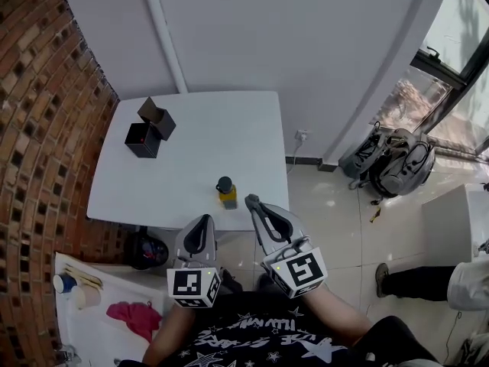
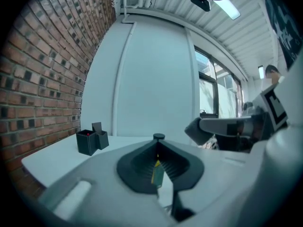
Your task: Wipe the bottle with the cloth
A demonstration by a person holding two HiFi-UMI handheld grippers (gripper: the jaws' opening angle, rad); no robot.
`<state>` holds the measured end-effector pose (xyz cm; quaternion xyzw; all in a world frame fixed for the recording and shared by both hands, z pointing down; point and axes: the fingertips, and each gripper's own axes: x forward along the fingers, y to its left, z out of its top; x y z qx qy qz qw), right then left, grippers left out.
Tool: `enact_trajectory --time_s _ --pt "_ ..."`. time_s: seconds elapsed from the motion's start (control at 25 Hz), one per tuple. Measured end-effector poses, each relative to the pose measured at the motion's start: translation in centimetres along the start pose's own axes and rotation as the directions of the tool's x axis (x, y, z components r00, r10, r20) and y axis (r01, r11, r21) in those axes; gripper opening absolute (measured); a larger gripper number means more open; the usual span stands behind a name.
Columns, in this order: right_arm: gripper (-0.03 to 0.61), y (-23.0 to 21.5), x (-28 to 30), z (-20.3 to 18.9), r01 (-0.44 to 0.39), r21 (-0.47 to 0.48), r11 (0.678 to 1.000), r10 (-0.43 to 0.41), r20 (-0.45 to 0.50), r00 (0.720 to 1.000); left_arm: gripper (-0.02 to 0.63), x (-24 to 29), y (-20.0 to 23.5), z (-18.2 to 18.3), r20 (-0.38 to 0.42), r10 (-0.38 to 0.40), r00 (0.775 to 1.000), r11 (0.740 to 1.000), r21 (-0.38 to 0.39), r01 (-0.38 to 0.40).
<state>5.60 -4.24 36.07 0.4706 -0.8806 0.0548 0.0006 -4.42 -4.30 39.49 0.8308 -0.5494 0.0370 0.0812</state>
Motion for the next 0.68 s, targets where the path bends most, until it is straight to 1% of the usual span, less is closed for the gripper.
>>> enact_trajectory --time_s 0.16,0.68 --pt "0.04 0.0 0.3 -0.3 -0.018 -0.015 1.0 0.018 -0.011 1.0 0.005 -0.2 -0.1 0.0 -0.002 0.016 1.0 1.0 0.006 -0.016" --pt "0.04 0.1 -0.8 -1.2 -0.01 -0.019 1.0 0.009 -0.029 1.0 0.005 -1.3 -0.4 -0.1 -0.007 0.03 1.0 0.999 0.017 -0.03"
